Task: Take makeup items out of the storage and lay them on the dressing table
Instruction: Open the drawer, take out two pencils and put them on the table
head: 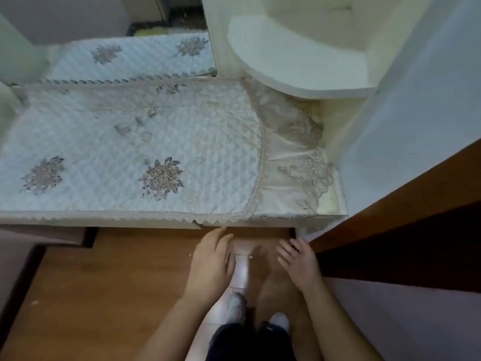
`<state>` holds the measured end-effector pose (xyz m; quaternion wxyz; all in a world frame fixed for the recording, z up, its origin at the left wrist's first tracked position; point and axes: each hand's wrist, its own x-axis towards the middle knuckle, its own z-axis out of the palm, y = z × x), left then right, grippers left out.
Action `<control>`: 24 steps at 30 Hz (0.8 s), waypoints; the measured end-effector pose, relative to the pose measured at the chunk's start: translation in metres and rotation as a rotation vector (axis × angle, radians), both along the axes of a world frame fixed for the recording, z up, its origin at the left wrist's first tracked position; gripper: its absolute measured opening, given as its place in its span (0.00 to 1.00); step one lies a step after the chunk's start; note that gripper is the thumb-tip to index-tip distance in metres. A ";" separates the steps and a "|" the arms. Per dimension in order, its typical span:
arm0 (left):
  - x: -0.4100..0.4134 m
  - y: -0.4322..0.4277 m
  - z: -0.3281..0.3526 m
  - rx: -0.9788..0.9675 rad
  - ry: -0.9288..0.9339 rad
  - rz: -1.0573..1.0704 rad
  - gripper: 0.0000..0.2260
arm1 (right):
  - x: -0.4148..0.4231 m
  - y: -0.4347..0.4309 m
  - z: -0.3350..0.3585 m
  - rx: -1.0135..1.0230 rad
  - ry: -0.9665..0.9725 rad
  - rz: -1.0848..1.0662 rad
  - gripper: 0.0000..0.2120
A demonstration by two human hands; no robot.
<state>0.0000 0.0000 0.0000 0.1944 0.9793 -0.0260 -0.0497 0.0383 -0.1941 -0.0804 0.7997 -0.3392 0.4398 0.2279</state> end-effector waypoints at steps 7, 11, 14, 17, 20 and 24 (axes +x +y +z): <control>0.045 0.016 -0.029 0.177 -0.086 -0.117 0.19 | 0.035 0.026 -0.026 0.014 -0.007 -0.239 0.11; 0.054 0.019 -0.036 0.197 -0.043 -0.174 0.20 | 0.040 0.035 -0.033 0.052 -0.056 -0.371 0.18; 0.054 0.022 -0.037 0.193 -0.046 -0.183 0.20 | 0.042 0.040 -0.044 0.100 -0.058 -0.447 0.17; 0.052 0.025 -0.039 0.187 -0.039 -0.189 0.21 | 0.045 0.043 -0.056 0.095 -0.057 -0.461 0.13; 0.050 0.025 -0.039 0.171 -0.049 -0.201 0.21 | 0.041 0.044 -0.063 0.110 -0.064 -0.461 0.15; 0.041 0.024 -0.042 0.130 -0.081 -0.196 0.20 | 0.018 0.041 -0.071 0.099 -0.034 -0.453 0.18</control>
